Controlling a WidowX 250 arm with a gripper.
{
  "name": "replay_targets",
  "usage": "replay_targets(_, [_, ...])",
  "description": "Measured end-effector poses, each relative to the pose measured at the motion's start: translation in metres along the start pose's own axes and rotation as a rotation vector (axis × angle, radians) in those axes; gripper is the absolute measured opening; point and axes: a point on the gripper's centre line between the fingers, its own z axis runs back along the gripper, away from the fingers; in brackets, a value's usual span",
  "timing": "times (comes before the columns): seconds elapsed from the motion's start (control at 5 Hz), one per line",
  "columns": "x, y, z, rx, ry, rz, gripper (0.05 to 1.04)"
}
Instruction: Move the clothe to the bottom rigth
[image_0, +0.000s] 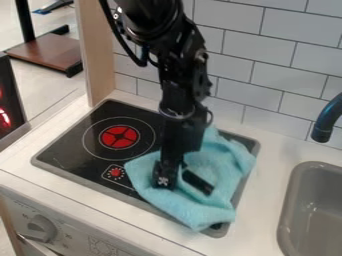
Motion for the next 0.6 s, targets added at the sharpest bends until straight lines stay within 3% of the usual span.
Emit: replay_targets(0.6, [0.0005, -0.0177, 0.0058, -0.030, -0.005, -0.031, 0.999])
